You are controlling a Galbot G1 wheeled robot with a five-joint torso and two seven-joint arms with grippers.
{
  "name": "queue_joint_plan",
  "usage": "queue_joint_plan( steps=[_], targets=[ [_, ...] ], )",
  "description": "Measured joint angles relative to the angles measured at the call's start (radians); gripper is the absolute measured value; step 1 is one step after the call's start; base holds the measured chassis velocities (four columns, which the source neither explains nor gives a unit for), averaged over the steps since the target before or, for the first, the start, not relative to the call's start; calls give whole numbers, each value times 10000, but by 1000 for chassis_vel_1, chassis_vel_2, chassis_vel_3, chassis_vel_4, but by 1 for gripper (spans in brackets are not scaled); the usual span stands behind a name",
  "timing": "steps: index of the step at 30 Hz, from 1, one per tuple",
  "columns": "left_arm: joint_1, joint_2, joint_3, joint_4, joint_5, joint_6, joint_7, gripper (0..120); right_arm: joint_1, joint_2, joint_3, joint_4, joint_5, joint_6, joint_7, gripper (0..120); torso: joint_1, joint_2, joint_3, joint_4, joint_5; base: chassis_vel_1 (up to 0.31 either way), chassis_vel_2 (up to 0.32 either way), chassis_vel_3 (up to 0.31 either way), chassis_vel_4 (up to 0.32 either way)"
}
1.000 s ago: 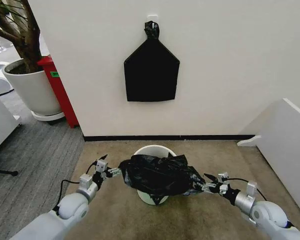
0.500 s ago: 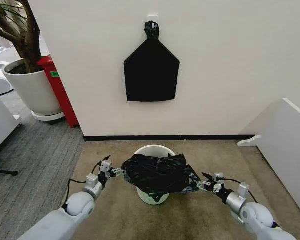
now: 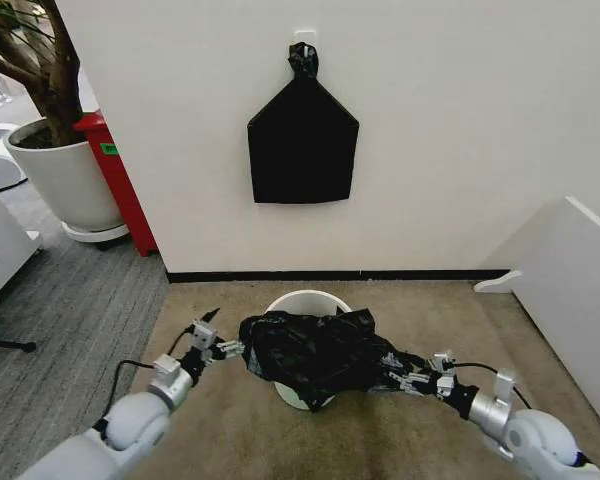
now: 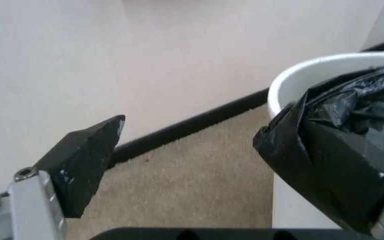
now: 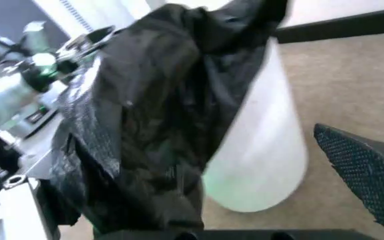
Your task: Place the garbage bag over the trash bin.
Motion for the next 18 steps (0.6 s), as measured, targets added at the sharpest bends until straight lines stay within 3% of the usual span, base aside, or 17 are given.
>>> queue_joint_plan(
  steps=[10, 18],
  targets=[
    [166, 711, -100, -424, -526, 5, 445, 100, -593, -229, 498, 666, -79, -63, -747, 100, 0, 0, 0, 0, 1, 0, 0, 0, 0],
    [-140, 535, -43, 672, -522, -76, 419, 100, -1166, 59, 818, 1112, -154, 218, -969, 100, 0, 0, 1, -1, 0, 0, 0, 0, 0]
  ],
)
